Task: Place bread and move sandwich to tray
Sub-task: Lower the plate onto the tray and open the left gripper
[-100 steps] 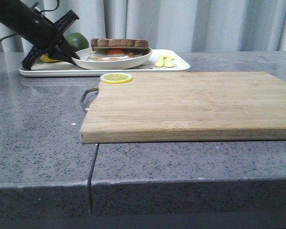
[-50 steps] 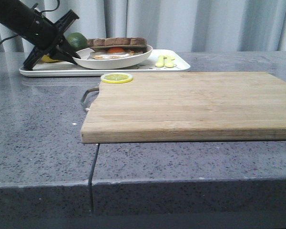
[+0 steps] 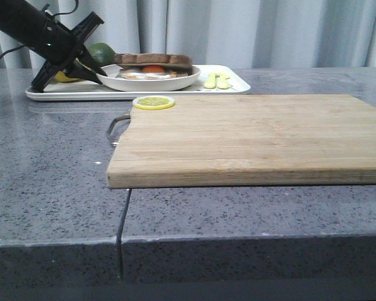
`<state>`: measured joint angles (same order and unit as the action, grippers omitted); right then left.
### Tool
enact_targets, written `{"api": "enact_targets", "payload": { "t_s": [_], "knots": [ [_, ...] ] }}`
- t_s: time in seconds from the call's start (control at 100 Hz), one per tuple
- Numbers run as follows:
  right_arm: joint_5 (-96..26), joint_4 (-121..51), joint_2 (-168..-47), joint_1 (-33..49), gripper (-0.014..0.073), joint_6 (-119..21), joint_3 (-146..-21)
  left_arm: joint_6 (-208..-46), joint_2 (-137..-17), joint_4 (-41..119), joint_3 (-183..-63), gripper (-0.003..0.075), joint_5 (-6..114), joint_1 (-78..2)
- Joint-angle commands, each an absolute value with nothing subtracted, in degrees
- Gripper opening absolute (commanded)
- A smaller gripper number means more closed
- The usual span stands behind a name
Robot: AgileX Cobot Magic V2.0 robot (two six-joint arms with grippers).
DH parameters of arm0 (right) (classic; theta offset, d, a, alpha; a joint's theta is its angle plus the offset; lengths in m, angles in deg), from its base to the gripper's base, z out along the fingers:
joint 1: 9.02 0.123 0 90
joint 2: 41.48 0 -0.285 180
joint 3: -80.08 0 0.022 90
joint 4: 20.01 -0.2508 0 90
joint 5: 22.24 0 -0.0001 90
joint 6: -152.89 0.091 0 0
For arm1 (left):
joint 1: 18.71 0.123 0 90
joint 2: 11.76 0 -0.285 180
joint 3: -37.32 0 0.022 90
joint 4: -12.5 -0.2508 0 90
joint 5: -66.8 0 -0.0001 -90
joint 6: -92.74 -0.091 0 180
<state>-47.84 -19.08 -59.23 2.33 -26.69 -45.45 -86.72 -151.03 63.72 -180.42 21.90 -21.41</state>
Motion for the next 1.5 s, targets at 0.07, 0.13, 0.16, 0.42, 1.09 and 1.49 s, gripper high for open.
{"api": "enact_targets", "payload": {
  "t_s": [0.07, 0.13, 0.16, 0.42, 1.09, 1.49],
  "knots": [
    [-42.79, -18.36, -59.74, 1.88, 0.0459, -26.64, -46.81, -86.2, -147.39, 67.65, -182.31, 0.0125, 22.66, -21.3],
    [-42.79, -18.36, -59.74, 1.88, 0.0459, -26.64, -46.81, -86.49, -147.39, 67.65, -182.31, 0.0141, 22.55, -21.3],
    [-42.79, -18.36, -59.74, 1.88, 0.0459, -26.64, -46.81, -86.82, -147.39, 67.65, -182.31, 0.0153, 22.55, -21.3],
    [-42.79, -18.36, -59.74, 1.88, 0.0459, -26.64, -46.81, -87.84, -147.06, 67.65, -182.31, 0.0244, 22.3, -21.18],
    [-42.79, -18.36, -59.74, 1.88, 0.0459, -26.64, -46.81, -87.84, -147.06, 60.81, -193.95, 0.0244, 8.5, -17.86],
    [-42.61, -18.36, -59.74, 1.88, 0.0459, -26.64, -46.81, -87.84, -143.48, 56.33, -205.18, 0.0239, -2.37, -16.09]
  ]
}}
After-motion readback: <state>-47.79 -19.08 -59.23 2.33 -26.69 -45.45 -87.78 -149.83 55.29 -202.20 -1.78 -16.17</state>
